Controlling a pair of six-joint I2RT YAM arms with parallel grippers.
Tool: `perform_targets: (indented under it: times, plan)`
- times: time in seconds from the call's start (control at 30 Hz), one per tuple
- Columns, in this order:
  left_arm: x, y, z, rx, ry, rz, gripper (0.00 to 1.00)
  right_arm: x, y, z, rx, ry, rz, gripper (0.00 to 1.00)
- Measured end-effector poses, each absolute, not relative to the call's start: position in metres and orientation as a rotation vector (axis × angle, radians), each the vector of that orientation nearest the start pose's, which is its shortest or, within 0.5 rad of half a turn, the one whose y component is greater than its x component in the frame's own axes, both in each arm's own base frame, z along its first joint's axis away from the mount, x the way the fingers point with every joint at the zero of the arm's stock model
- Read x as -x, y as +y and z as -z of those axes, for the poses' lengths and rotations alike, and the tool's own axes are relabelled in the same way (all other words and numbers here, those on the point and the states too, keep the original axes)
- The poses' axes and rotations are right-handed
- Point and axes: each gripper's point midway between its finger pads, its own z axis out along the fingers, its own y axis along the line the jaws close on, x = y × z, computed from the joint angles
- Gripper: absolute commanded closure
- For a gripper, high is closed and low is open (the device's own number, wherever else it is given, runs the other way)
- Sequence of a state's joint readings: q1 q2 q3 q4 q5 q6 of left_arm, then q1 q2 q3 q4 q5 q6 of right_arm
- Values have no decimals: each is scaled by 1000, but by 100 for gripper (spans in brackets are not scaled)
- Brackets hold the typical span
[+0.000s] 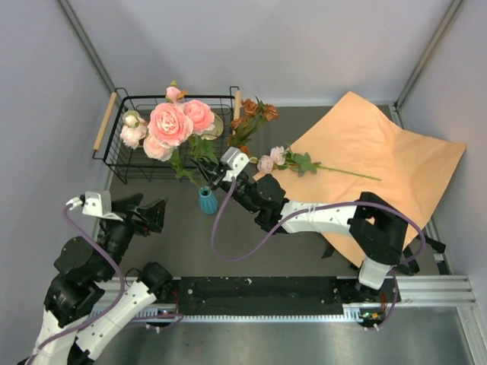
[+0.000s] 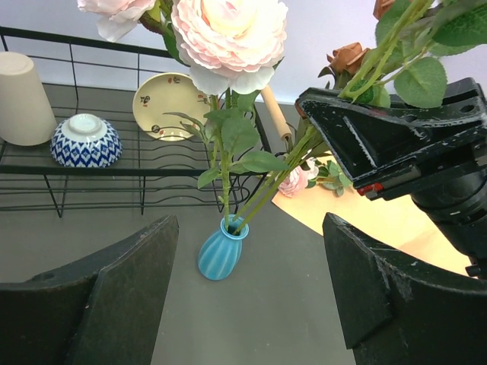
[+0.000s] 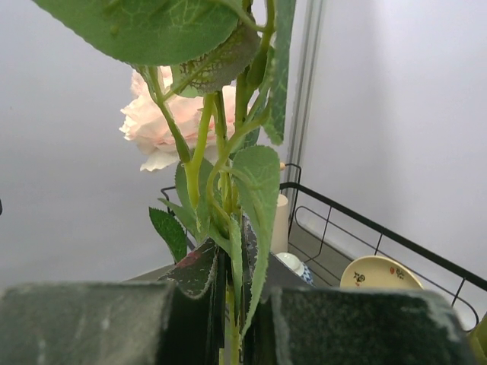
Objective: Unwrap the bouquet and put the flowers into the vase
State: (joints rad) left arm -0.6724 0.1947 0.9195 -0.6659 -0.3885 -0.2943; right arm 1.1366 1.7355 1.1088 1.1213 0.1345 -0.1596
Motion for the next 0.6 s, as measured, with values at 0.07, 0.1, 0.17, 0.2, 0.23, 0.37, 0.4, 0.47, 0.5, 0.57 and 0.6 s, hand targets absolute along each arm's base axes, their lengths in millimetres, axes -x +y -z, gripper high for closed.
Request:
perform_targets:
  times: [0.07,0.1,0.17,0.2,0.23,0.37,0.4,0.47,0.5,0.57,0.6]
  plan:
    - [-150,-49,-346,23,1537,480,18,-254,473,-356,569,967,-806,100]
    - [-150,-50,-346,22,1538,480,18,-254,473,-354,571,970,-806,100]
    - [-151,-50,-345,20,1541,480,18,-254,475,-351,576,978,-807,100]
    - [-151,-50,-345,19,1541,480,18,-255,475,-350,576,980,-808,100]
    - [-151,-51,-344,18,1543,479,18,-255,475,-349,576,981,-810,100]
    - [-151,-51,-343,17,1545,478,18,-255,476,-345,579,990,-812,100]
    - [-151,-51,-343,17,1546,478,18,-255,476,-342,581,994,-813,100]
    - [-151,-51,-342,16,1547,477,18,-255,477,-338,586,1001,-812,100]
    - [-152,-51,-342,16,1547,477,18,-255,478,-334,589,1005,-811,100]
    - [-152,-51,-342,16,1548,476,18,-256,479,-329,594,1011,-809,100]
    - [-152,-51,-342,16,1549,476,18,-256,481,-325,597,1015,-808,100]
